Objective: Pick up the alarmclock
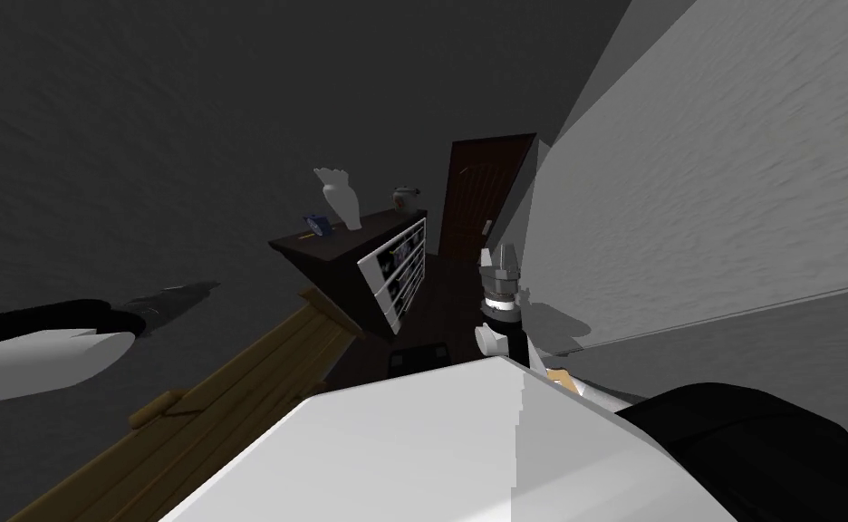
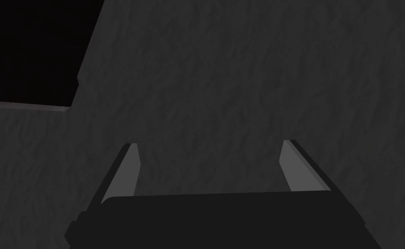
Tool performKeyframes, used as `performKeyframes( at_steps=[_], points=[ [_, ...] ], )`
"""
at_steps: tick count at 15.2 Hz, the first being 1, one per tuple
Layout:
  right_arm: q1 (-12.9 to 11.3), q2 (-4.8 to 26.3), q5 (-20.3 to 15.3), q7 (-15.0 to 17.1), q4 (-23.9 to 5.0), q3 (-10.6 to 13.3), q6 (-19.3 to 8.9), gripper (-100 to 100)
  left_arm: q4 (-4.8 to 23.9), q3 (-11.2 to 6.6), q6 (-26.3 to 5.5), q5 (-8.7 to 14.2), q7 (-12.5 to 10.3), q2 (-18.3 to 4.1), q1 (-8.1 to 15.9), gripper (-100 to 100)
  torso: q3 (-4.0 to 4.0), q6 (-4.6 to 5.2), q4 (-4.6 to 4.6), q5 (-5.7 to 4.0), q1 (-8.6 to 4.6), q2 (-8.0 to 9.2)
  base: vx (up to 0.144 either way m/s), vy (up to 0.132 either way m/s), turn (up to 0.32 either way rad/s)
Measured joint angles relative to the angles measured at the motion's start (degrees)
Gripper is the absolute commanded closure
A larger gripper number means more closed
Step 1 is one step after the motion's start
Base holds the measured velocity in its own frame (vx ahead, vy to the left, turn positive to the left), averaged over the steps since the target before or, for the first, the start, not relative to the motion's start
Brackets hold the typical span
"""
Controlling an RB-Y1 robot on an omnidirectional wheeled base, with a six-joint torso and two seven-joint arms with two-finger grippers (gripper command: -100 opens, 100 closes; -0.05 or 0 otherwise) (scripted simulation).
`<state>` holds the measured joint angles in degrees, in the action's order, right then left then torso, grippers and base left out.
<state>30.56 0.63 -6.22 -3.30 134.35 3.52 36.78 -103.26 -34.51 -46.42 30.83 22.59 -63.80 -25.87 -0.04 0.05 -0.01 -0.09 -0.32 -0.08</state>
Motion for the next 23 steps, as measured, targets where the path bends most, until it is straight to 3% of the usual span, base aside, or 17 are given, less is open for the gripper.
performKeyframes(
  at_steps=[3,6,8,14,16,19,21,23],
  points=[
    [0.0,0.0,0.0,0.0,0.0,0.0,0.0,0,2.5,-1.19,-3.4,1.6,0.9,-3.1,0.4,-100,-0.01,-0.05,-0.01,0.02,0.07,-0.02,0.041,-0.056,-0.064],
    [0.0,0.0,0.0,0.0,0.0,0.0,0.0,0,5.1,-3.4,-7.2,3.9,1.9,-6.8,0.5,-100,-0.03,-0.03,-0.01,0.0,0.01,-0.04,0.047,-0.083,-0.14],
    [0.0,0.0,0.0,0.0,0.0,0.0,0.0,0,8.3,-5.27,-9.1,6.4,3.5,-9.8,0.4,-100,-0.07,0.01,-0.03,-0.04,-0.12,-0.12,0.059,-0.09,-0.123],
    [0.0,0.0,0.0,0.0,0.0,0.0,0.0,0,12.1,-9.09,-15.5,10.1,5.7,-15.3,-0.5,-100,-0.03,-0.05,-0.01,0.04,0.12,-0.03,0.049,-0.049,-0.095],
    [0.0,0.0,0.0,0.0,0.0,0.0,0.0,0,14.3,-11.1,-17.8,12.1,6.8,-17.5,-0.9,-100,-0.07,0.01,-0.03,0.0,0.02,-0.12,0.064,-0.055,-0.142],
    [0.0,0.0,0.0,0.0,0.0,0.0,0.0,0,18.1,-12.98,-20.9,14.9,8.4,-21.2,-1.0,-100,-0.11,0.01,-0.05,0.0,0.02,-0.19,0.078,-0.052,-0.139],
    [0.0,0.0,0.0,0.0,0.0,0.0,0.0,0,18.8,-13.65,-23.1,15.5,8.7,-22.6,-1.2,-100,-0.06,-0.06,-0.03,0.04,0.13,-0.09,0.047,-0.028,-0.062],
    [0.0,0.0,0.0,0.0,0.0,0.0,0.0,0,21.1,-15.16,-25.5,17.6,9.6,-25.2,-1.5,-100,-0.08,0.01,-0.04,0.01,0.08,-0.12,0.065,-0.039,-0.143]
  ],
)
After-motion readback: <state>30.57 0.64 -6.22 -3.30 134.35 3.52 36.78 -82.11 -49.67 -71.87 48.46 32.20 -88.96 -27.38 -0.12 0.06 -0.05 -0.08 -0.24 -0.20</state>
